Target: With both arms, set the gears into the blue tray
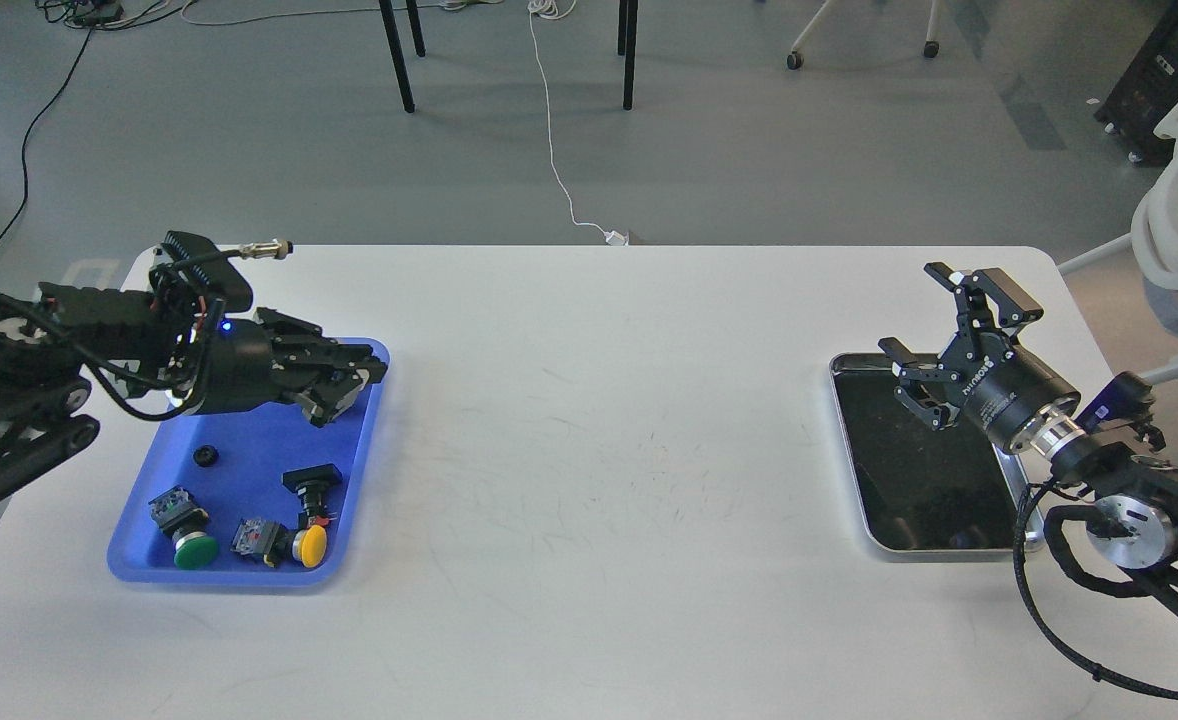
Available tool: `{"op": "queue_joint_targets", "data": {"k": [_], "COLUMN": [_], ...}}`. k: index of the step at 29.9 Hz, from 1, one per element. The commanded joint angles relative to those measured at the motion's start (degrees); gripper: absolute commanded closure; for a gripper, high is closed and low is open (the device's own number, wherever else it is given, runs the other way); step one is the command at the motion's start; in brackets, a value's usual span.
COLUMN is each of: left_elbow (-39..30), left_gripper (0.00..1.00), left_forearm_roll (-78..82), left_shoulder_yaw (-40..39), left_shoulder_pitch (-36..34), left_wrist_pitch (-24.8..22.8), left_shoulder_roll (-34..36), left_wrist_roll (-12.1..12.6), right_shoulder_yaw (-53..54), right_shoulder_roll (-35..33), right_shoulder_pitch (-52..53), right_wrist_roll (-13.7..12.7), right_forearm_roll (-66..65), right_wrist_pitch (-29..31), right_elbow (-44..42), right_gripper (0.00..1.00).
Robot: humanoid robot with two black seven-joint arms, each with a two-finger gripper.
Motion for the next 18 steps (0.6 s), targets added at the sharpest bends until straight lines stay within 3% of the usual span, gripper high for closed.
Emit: {"op": "queue_joint_targets", "data": {"k": [1,6,16,18], "left_elbow": [2.39,8.99,12.07,12.59], "left_gripper": [0.87,0.86,0.84,0.79], "left_forearm_roll": [-0.11,-0.11,0.41,0.50], "left_shoulder_yaw": [-0.71,-1.06,-0.89,-0.98], "left_shoulder_pitch": [3.72,6.27,6.89,6.98], "left_wrist_pitch": [0.23,3.74,3.92,4.27], "left_shoulder_roll": [0.21,-2.07,-2.60,-2.69], "left_wrist_roll": [0.00,0.00,0.00,0.00], "right_shoulder_yaw": [0.00,-0.26,-0.35,-0.35], "right_shoulder_roll": [0.45,0.54,0.27,0.10], "right_shoulder_pitch": [0.01,0.10,0.01,0.01], "right_wrist_roll": [0.00,0.00,0.00,0.00], "right_forearm_roll": [-0.02,-0.11,-0.11,-0.11], "right_wrist_pitch": [-0.01,-0.01,0.08,0.08], "right_elbow": [-0.03,-0.03,0.06,0.06], "right_gripper": [0.03,0.03,0.03,0.03]}}
